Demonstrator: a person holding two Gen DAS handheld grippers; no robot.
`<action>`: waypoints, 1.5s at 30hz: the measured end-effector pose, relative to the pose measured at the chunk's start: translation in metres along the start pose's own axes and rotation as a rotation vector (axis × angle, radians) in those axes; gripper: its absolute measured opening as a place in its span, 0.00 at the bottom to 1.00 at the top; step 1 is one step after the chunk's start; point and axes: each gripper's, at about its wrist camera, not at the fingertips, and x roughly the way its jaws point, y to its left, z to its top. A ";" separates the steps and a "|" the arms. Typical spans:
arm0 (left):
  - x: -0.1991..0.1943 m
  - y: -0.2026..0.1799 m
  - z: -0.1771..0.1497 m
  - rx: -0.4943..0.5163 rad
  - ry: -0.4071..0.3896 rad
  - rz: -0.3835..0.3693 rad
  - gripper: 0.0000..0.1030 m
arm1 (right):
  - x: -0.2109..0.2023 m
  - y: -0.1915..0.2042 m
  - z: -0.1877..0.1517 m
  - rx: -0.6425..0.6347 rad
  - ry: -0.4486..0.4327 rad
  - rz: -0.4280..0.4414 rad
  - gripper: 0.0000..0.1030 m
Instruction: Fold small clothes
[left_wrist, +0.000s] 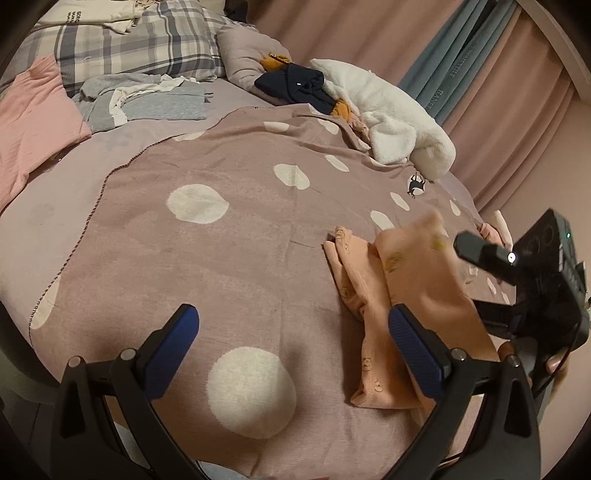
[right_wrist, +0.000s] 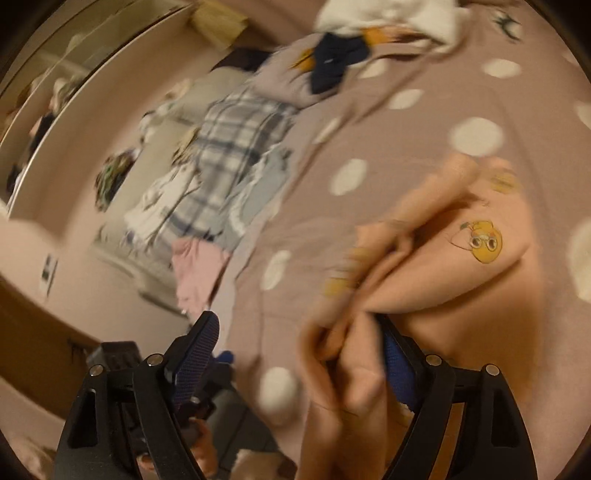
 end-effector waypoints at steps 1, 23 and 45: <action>-0.001 0.001 0.000 -0.004 -0.003 0.000 1.00 | 0.000 0.002 0.001 -0.009 0.005 0.012 0.81; 0.021 -0.005 -0.008 -0.008 0.124 -0.125 1.00 | -0.059 -0.051 -0.022 0.060 -0.047 -0.244 0.82; 0.077 -0.053 -0.037 0.067 0.390 -0.424 1.00 | -0.056 -0.109 -0.041 0.154 -0.024 -0.135 0.88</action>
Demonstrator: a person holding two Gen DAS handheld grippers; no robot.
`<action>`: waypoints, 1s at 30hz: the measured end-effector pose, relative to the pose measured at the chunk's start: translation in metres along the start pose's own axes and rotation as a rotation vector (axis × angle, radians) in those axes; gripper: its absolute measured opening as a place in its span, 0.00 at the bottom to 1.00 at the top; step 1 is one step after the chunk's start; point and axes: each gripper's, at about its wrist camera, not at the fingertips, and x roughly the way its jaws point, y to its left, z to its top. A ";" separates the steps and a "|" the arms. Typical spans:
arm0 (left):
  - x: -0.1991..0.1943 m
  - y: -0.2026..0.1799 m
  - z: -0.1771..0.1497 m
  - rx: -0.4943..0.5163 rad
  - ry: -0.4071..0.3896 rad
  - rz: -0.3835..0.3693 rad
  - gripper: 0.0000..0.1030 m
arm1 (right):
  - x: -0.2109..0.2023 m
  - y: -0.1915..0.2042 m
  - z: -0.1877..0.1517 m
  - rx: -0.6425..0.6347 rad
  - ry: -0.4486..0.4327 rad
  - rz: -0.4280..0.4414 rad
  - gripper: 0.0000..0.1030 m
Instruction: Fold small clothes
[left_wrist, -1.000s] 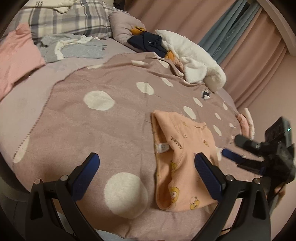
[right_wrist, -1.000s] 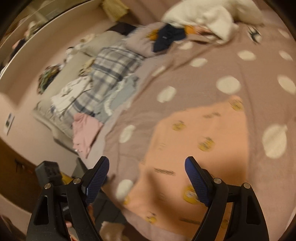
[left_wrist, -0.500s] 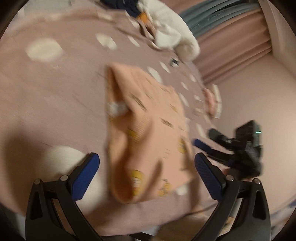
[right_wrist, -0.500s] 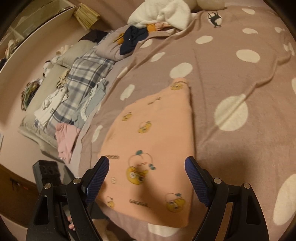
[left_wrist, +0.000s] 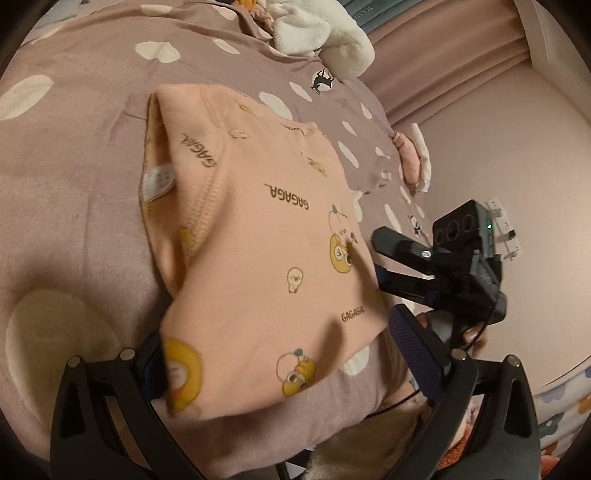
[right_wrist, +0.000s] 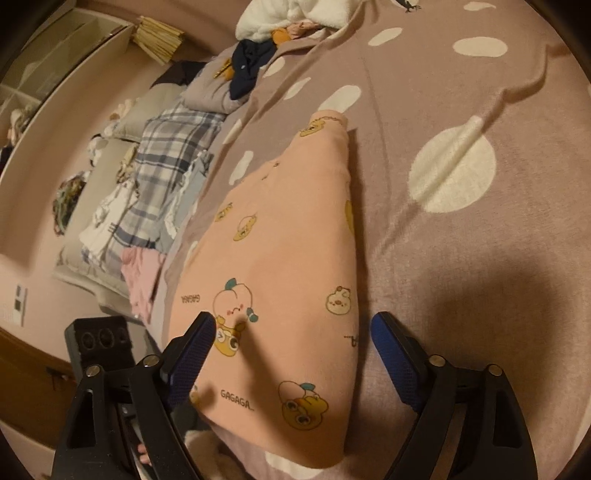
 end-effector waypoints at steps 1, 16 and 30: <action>0.001 0.000 0.001 -0.003 -0.003 -0.003 1.00 | 0.001 0.000 0.001 -0.002 0.005 0.012 0.89; 0.027 -0.001 0.027 -0.085 -0.046 -0.063 1.00 | 0.004 -0.012 0.006 0.030 0.031 0.130 0.89; 0.038 -0.003 0.036 -0.092 -0.059 0.007 0.85 | 0.024 -0.009 0.028 0.046 0.065 0.159 0.89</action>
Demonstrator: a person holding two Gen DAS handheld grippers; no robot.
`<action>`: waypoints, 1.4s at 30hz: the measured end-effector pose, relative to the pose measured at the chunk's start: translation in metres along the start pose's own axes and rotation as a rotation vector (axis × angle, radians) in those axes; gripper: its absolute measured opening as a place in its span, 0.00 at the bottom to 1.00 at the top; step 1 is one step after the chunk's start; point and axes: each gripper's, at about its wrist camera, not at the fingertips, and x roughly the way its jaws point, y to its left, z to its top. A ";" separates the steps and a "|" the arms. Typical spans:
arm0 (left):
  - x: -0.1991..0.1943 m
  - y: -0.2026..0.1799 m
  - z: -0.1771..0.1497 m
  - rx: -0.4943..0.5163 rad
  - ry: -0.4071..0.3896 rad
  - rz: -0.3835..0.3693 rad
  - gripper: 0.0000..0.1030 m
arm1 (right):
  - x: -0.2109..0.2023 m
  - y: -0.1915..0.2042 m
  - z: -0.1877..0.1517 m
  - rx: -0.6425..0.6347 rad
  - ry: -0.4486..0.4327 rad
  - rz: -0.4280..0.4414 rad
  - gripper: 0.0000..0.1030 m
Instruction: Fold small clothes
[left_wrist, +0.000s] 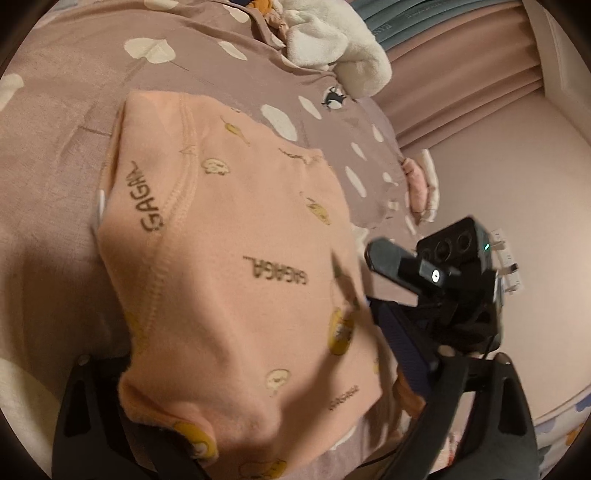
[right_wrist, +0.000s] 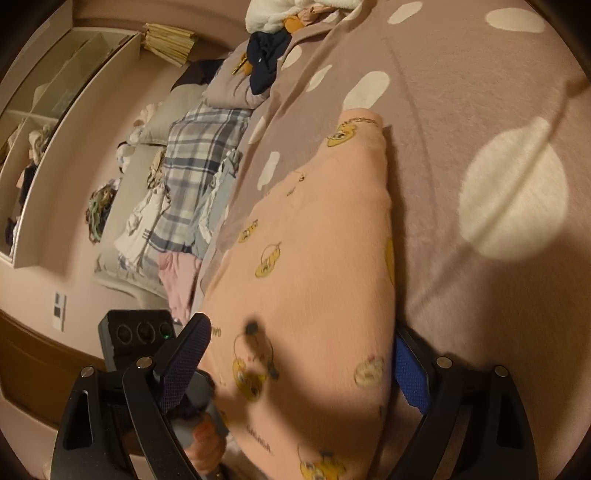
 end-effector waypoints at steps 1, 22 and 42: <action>0.000 0.002 0.000 -0.007 -0.004 0.012 0.78 | 0.003 0.001 0.003 -0.001 0.005 -0.001 0.89; 0.007 0.000 0.003 -0.005 -0.081 0.184 0.36 | 0.014 0.010 0.003 -0.128 -0.031 -0.172 0.41; -0.028 -0.117 -0.007 0.308 -0.212 0.293 0.30 | -0.071 0.080 -0.008 -0.370 -0.245 -0.264 0.25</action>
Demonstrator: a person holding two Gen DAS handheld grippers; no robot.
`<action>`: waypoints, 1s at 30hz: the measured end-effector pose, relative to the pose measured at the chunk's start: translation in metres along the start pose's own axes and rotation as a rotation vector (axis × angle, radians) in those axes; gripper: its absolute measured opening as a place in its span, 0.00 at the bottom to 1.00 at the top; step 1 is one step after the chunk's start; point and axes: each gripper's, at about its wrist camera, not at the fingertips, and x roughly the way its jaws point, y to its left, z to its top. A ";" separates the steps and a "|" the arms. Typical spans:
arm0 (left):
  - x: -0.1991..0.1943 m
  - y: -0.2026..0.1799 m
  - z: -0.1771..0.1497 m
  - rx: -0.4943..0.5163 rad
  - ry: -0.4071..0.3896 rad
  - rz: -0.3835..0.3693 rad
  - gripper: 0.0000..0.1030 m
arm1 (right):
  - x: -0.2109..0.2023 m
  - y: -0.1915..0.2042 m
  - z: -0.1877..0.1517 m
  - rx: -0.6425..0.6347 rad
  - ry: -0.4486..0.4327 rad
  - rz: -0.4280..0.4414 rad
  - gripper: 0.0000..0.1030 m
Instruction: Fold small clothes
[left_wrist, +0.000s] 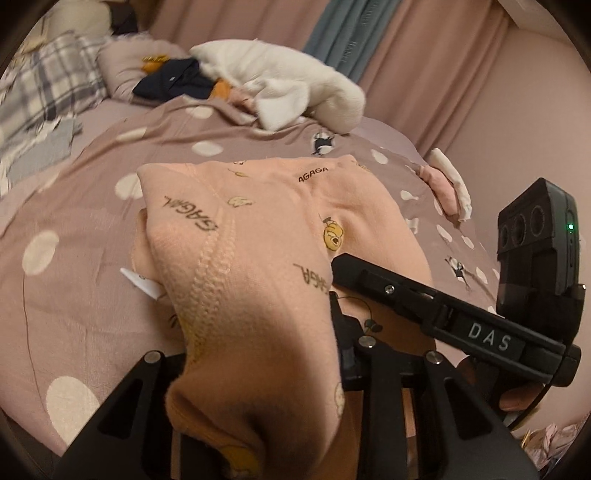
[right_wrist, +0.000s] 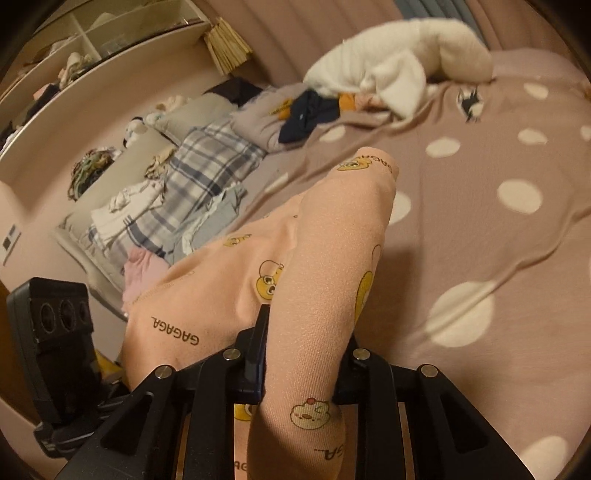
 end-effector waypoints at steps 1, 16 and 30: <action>-0.003 -0.006 0.001 0.009 -0.008 -0.006 0.30 | -0.006 0.000 0.001 -0.010 -0.010 -0.007 0.25; 0.028 -0.088 0.011 0.108 -0.015 -0.048 0.30 | -0.074 -0.062 0.015 0.074 -0.131 -0.058 0.25; 0.041 -0.062 0.008 0.080 -0.062 0.244 1.00 | -0.064 -0.089 0.011 0.171 -0.059 -0.149 0.70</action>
